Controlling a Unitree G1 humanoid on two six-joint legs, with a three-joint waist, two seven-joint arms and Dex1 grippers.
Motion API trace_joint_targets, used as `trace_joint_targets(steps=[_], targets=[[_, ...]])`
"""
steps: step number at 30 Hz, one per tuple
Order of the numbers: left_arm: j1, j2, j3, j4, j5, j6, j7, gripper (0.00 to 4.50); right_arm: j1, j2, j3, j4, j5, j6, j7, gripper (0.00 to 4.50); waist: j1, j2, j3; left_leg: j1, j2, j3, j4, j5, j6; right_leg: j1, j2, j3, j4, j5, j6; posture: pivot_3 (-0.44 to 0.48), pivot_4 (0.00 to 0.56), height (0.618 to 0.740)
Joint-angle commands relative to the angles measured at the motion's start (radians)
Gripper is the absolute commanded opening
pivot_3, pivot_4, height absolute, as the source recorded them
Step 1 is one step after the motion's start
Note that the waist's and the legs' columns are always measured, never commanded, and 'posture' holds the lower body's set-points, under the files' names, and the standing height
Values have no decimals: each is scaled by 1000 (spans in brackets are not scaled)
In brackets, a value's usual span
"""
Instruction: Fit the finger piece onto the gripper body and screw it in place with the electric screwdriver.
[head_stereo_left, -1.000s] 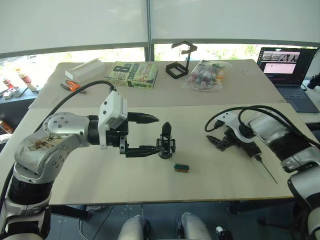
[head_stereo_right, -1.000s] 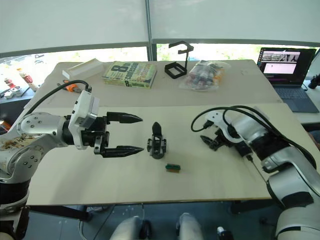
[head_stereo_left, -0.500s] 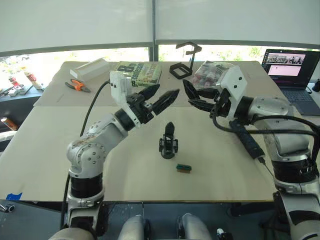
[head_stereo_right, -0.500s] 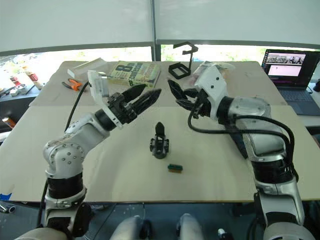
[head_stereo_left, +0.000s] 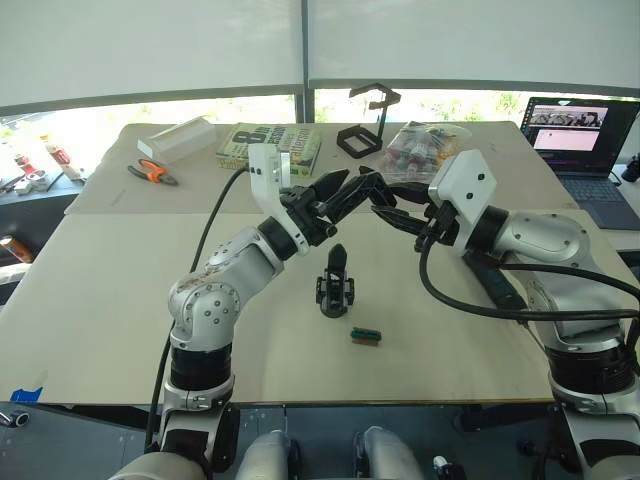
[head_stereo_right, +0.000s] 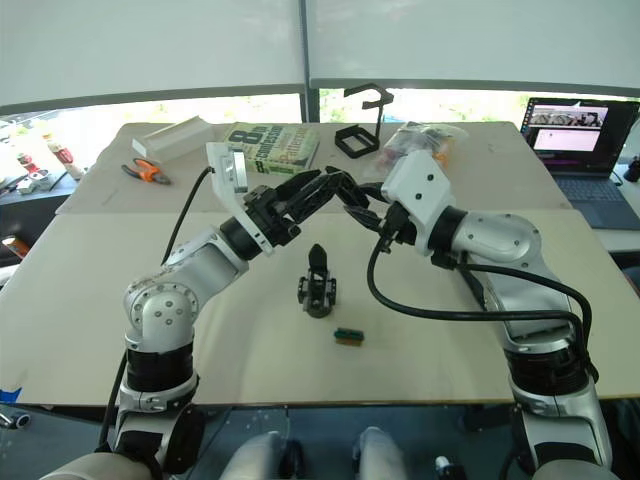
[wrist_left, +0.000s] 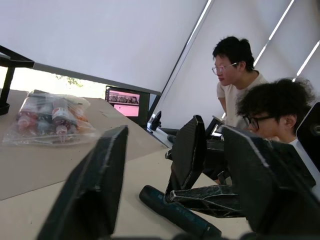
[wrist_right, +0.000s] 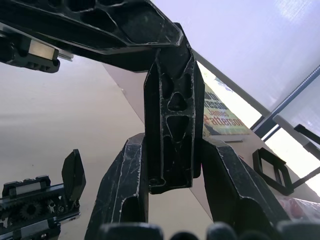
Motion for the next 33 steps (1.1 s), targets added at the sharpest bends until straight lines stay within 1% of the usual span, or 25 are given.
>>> trace_joint_targets(steps=[1, 11, 12, 14, 16, 19, 21, 23, 25, 27, 28, 29, 30, 31, 33], targets=[[-6, -3, -16, -21, 7, -20, -8, 1851, -5, -10, -10, -50, -4, -2, -15, 1126, 0, 0, 0, 0, 0, 0, 0, 0, 1, 0, 0, 0, 0, 0, 0, 0, 150, 740], [-27, -3, -8, -1, 2, -26, -13, 1851, 19, -13, 6, -92, 0, 8, -14, 1126, -1, 0, 0, 0, 0, 0, 0, -2, 3, 0, 0, 0, 0, 0, 0, 0, 150, 740], [-25, -2, -10, -1, 4, -32, -22, 1597, 19, -13, 7, -92, -1, 9, -16, 1126, -1, 0, 0, 0, 0, 0, 0, -2, 3, 0, 0, 0, 0, 0, 0, 0, 150, 740], [-18, -4, -10, -4, -7, -33, -35, 941, 15, -10, 9, -94, -1, 16, -23, 1126, 0, 0, 0, 0, 0, 0, 0, -2, 3, 0, 0, 0, 0, 0, 0, 0, 150, 740], [-10, -3, -14, -6, -8, -25, -35, 24, 10, -7, 11, -99, 0, 20, -32, 1127, 0, 0, 0, 0, 0, 0, 0, -2, 3, 0, 0, 0, -1, 0, 0, 0, 150, 740], [-4, 2, -13, -2, -10, -24, -37, 0, 1, 2, 16, -106, -8, 15, -52, 1127, -1, 0, 0, 0, 0, 0, 0, -2, 3, 0, 0, 0, -1, 0, 0, 0, 150, 740], [-14, 14, -10, 9, -5, -28, -48, 0, 1, -5, 20, -109, 3, 13, -34, 1127, -1, 0, 0, 0, 0, 0, 0, -2, 3, 0, 0, 0, -1, 0, 0, 0, 150, 740], [-34, 42, -1, 28, -7, -25, -74, 0, 5, -25, 8, -111, 29, 0, 7, 2150, -1, 0, 0, 0, 0, -1, 0, -2, 3, 0, 0, 0, -1, 0, 0, 0, 150, 740], [-69, 118, -3, 49, -16, -3, -161, 0, -18, -55, -41, -99, 127, 50, 82, 2775, -1, -1, 1, 0, 0, 0, 0, -5, 8, 0, 0, 0, -1, 0, 0, 0, 150, 740], [-103, 198, -13, 67, -38, 28, -259, 0, -47, -89, -82, -78, 241, 125, 159, 3541, -2, -1, 1, -1, 0, 0, 0, -5, 8, -2, 2, -2, 0, 0, 0, 0, 150, 740], [-113, 219, -16, 75, -44, 36, -288, 0, -55, -100, -91, -71, 275, 146, 177, 3803, -1, -1, 1, -1, 0, 0, 0, -5, 8, -2, 2, -3, 0, 0, 0, 0, 150, 740], [-132, 267, -26, 80, -64, 68, -358, 0, -91, -117, -116, -41, 385, 272, 204, 4157, -1, -1, 1, -1, 0, 0, 0, -5, 9, -2, 2, -3, -1, 0, 0, 0, 150, 740], [-145, 301, -33, 86, -76, 89, -409, 0, -117, -130, -133, -19, 463, 365, 220, 4157, -2, -1, 1, 0, 0, 0, 0, -6, 9, -1, 2, -3, -1, 0, 0, 0, 150, 740], [-164, 353, -47, 92, -99, 130, -485, 0, -156, -142, -148, 22, 558, 487, 238, 4157, -2, -1, 1, -1, 0, 0, -1, -6, 10, -2, 2, -3, -1, 1, -2, 0, 150, 740], [-196, 424, -77, 104, -121, 180, -599, 0, -202, -160, -145, 75, 662, 626, 264, 4157, -4, -1, 1, -1, 0, 0, 0, -6, 10, -2, 1, -3, -1, 4, -7, 0, 150, 740]])
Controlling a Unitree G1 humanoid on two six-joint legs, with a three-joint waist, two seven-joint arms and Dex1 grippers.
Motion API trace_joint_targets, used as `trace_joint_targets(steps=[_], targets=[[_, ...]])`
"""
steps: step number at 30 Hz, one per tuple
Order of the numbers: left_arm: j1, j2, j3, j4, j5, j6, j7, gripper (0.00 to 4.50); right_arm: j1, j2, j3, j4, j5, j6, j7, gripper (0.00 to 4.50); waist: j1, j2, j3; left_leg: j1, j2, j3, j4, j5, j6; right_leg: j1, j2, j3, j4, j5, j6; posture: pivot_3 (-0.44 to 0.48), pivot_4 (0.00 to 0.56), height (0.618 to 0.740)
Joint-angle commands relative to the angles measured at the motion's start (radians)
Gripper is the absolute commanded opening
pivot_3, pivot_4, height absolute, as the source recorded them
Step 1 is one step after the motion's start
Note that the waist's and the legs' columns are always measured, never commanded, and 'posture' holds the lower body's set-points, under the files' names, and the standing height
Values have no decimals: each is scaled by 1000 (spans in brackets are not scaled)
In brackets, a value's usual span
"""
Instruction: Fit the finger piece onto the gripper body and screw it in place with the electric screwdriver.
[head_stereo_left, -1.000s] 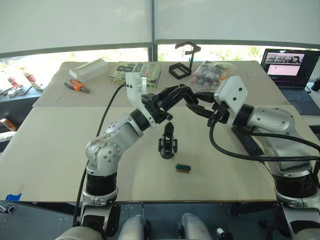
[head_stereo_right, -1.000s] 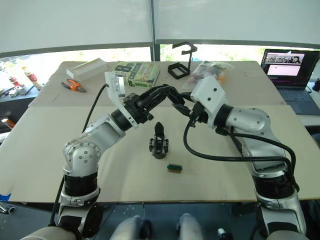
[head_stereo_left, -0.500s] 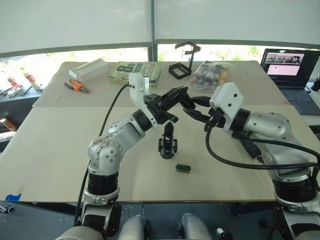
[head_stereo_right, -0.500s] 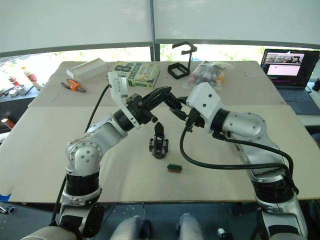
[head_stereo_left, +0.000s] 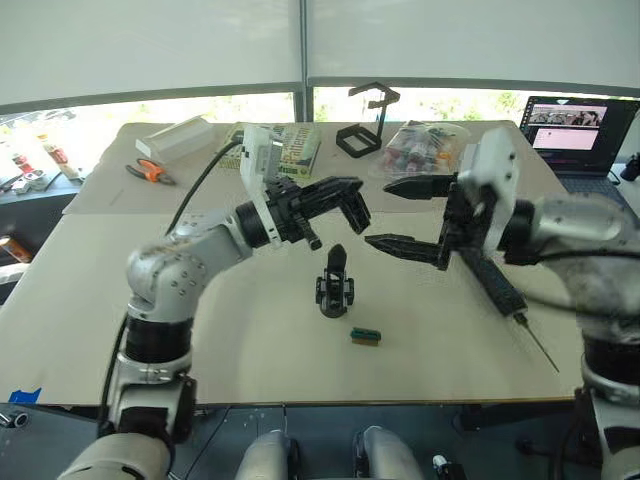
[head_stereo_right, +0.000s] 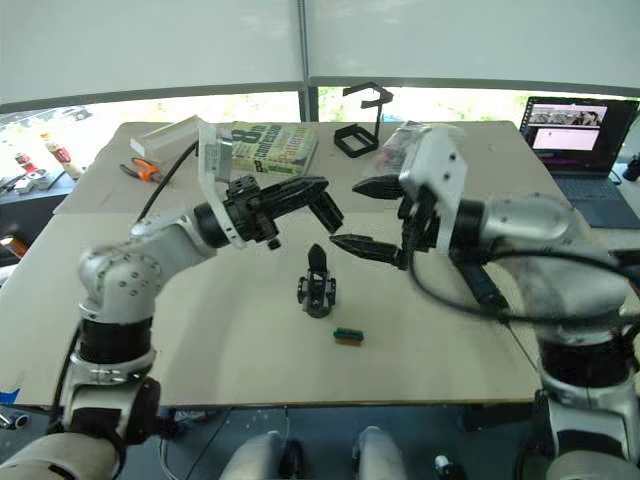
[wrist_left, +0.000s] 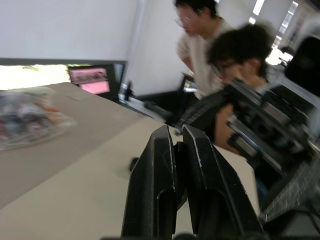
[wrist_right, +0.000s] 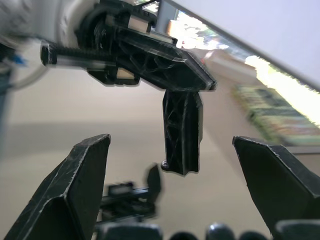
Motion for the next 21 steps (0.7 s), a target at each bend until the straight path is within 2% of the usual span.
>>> trace_joint_targets(steps=[1, 5, 7, 12, 17, 21], targets=[[-71, 96, -39, 0, -63, 95, -208, 0, -66, -29, -21, 65, 192, 224, 64, 4157, 0, 0, 0, 0, 0, 0, 0, 0, 0, 0, 0, 0, 0, 0, 0, 0, 150, 740], [-126, 133, -59, 31, -90, 153, -306, 0, -76, -48, 66, 72, 191, 200, 175, 4157, 2, 0, 0, -1, 0, -1, -1, -1, 1, 0, -1, 1, -1, -1, 0, 0, 150, 740], [-142, 126, -67, 42, -83, 161, -322, 0, -109, 5, 75, 117, 205, 234, 130, 4157, 2, 0, 0, -2, 0, -1, -1, -1, 1, -1, -1, 1, -1, -5, 6, 0, 150, 740], [-151, 89, -58, 55, -74, 171, -308, 0, -104, 73, 73, 113, 218, 253, 69, 4157, 2, 0, 0, -2, 0, -1, 0, 0, 1, -1, -1, 3, 0, -4, 5, 0, 150, 740], [-135, 95, -58, 56, -55, 164, -314, 0, -106, 83, 67, 111, 205, 242, 38, 2692, 2, 0, 0, -2, 0, -1, 0, 0, 0, -1, -2, 2, 0, -3, 4, 0, 150, 740], [-124, 98, -80, 65, -8, 130, -336, 0, -96, 77, 71, 104, 198, 227, 34, 2692, 1, 0, 0, -2, 0, -1, 0, 0, 0, -1, -1, 2, 0, -4, 5, 0, 150, 740]])
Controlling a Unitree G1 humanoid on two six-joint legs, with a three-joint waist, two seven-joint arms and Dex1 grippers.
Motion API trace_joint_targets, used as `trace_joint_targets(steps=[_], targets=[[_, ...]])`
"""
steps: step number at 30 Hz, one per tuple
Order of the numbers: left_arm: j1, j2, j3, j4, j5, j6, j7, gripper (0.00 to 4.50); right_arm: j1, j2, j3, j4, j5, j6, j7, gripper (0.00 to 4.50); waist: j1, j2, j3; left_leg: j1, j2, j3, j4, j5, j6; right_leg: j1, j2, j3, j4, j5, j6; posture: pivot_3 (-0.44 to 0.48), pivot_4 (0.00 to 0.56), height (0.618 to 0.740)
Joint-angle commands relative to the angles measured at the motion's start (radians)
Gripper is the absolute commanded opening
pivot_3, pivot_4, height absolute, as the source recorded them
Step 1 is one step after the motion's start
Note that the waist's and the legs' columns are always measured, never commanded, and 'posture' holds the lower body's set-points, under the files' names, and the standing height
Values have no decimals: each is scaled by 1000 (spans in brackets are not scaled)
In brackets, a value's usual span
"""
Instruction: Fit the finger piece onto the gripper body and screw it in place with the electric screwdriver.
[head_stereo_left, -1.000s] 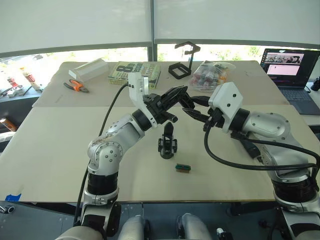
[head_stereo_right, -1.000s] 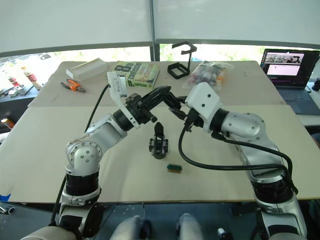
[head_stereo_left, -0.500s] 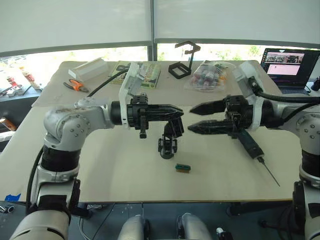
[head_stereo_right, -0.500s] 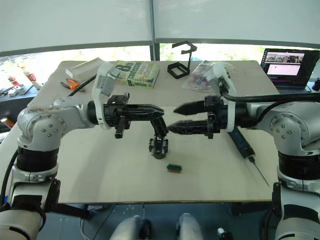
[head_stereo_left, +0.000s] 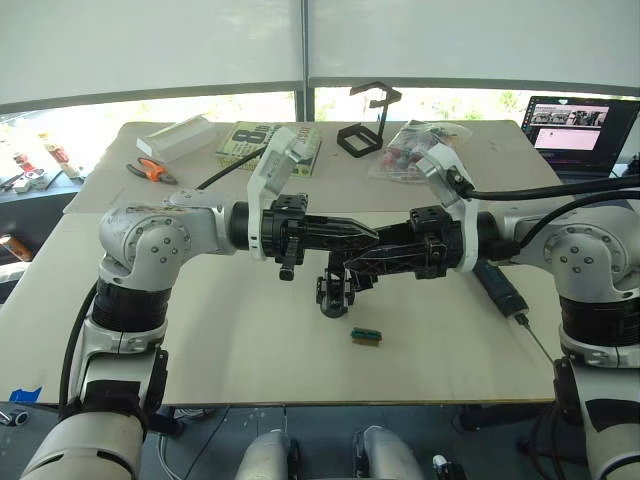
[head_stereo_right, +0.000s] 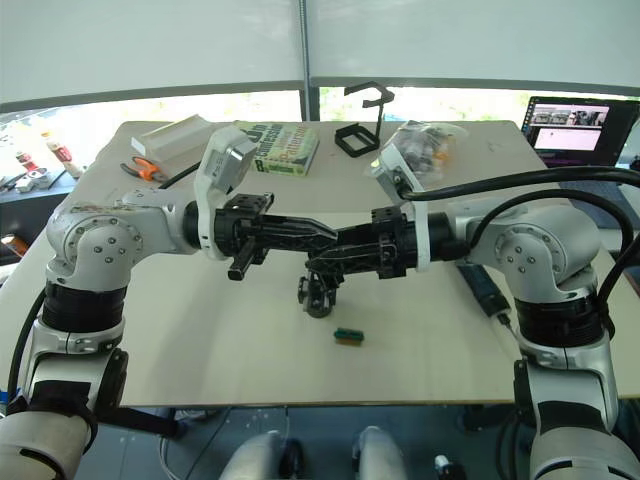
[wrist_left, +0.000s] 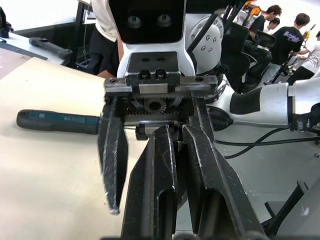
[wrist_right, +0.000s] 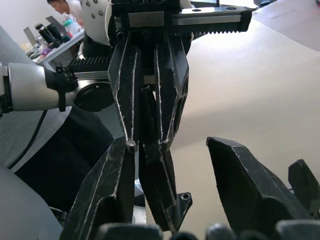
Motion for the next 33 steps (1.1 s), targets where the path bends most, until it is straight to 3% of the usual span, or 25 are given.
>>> trace_joint_targets(steps=[1, 30, 33], targets=[[-8, -3, 4, 1, 22, -32, -18, 0, 0, -9, -27, -32, 9, -23, -1, 2692, 0, 0, 0, 0, 0, 0, 0, 0, 0, 0, 0, 0, 0, 0, 0, 0, 150, 740], [-40, -50, 33, 47, 58, -21, -16, 0, 6, 8, -12, -39, -12, -37, -30, 2692, 0, 0, 0, 0, 0, 0, 0, 0, 0, 0, -1, 0, 0, 0, 1, 0, 150, 740], [-41, -53, 31, 49, 60, -22, -14, 0, 6, 9, -16, -32, -12, -38, -31, 1851, 0, 0, 0, 0, 0, 0, 0, 0, 0, 0, -1, 0, 0, 0, 1, 0, 150, 740]])
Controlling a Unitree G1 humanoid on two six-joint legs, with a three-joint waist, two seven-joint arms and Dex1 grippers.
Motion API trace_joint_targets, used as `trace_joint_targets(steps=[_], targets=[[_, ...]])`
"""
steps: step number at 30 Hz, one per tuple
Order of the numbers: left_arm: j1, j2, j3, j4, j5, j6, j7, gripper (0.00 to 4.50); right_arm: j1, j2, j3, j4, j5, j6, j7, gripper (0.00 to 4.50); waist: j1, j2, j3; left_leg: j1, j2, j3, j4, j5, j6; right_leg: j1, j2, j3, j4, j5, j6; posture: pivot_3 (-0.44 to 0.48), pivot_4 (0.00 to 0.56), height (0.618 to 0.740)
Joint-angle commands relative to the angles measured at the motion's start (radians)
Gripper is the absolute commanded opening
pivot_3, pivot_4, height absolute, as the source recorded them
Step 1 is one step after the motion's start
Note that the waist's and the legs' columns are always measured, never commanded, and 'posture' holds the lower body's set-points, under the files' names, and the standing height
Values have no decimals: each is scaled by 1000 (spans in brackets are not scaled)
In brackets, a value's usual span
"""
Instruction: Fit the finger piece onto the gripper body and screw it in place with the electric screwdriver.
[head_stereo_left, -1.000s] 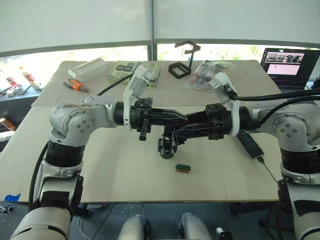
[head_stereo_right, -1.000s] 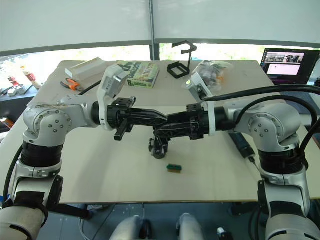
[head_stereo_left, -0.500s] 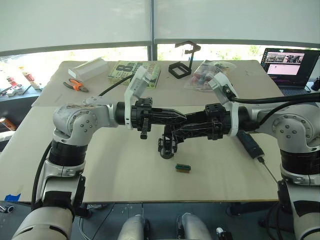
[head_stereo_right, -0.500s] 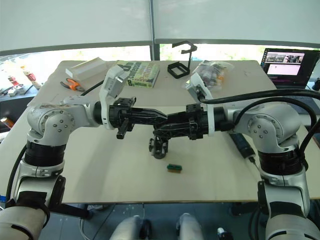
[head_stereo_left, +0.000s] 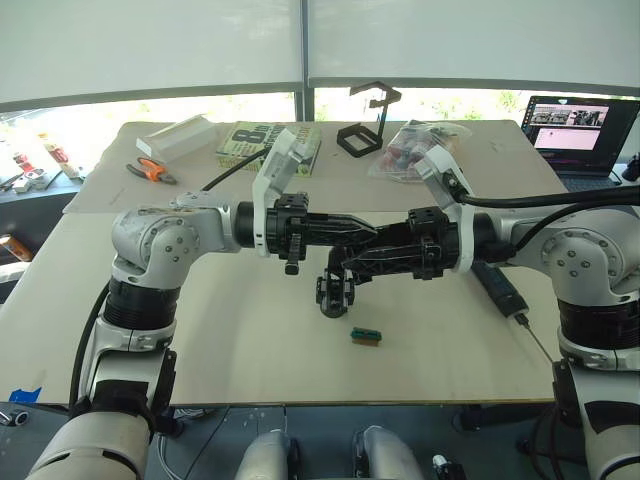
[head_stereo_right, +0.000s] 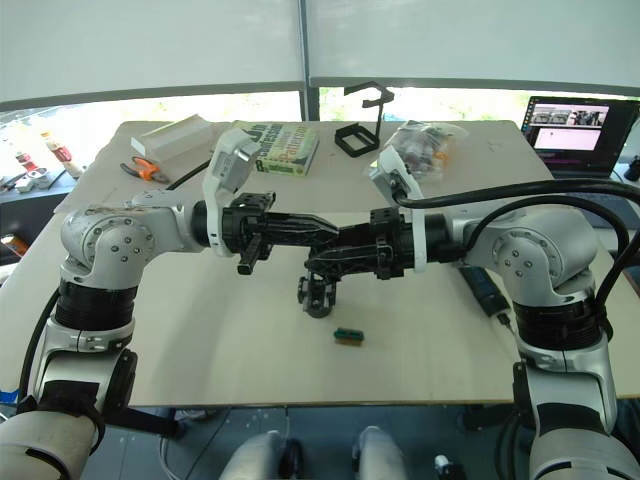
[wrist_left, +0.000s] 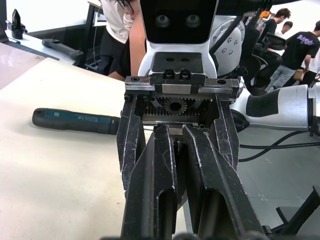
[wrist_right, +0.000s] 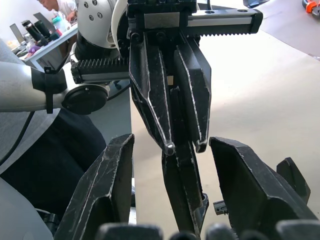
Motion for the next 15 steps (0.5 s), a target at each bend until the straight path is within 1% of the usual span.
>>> trace_joint_targets(steps=[1, 4, 5, 7, 11, 14, 15], targets=[[-27, -3, 24, -8, -11, -5, 1, 0, -3, 0, -21, -14, 5, -23, -2, 1552, 0, 0, 0, 0, 0, 0, 0, 0, 0, 0, 0, 0, 0, 0, 0, 0, 150, 740], [-28, -2, 18, -2, -4, -11, -4, 0, 0, -3, -19, -19, 5, -29, 0, 482, 0, 0, 0, 0, 0, 0, 0, 0, 0, 0, 0, 0, 0, 0, 0, 0, 150, 740], [-28, -2, 18, 0, -4, -11, -5, 0, 1, -4, -19, -22, 5, -31, 2, 392, 0, 0, 0, 0, 0, 0, 0, 0, 0, 0, 0, 0, 0, 0, 0, 0, 150, 740], [-31, -2, 15, 5, -1, -13, -8, 0, 6, -9, -13, -26, -5, -45, 10, 392, 0, 0, 0, 0, 0, 0, 0, 0, 0, 0, 0, 0, 0, 0, 0, 0, 150, 740], [-29, 29, -27, 1, 46, -39, -46, 0, 10, -11, -3, -29, -35, -88, 20, 392, 0, 0, 0, 0, 0, 0, 0, 0, 0, 0, 0, 0, 0, 0, 0, 0, 150, 740], [1, 82, -42, -18, 103, -112, -93, 0, 23, -12, 4, -41, -72, -154, 41, 392, -1, 0, 0, 0, 0, 0, 0, 0, 0, 0, 0, 0, 0, 0, 1, 0, 150, 740], [15, 106, -39, -23, 118, -147, -118, 436, 33, -15, 10, -51, -90, -192, 53, 392, -1, 0, 0, 0, 0, 0, 0, 0, 0, 0, 1, 0, 0, 0, 1, 0, 150, 740]])
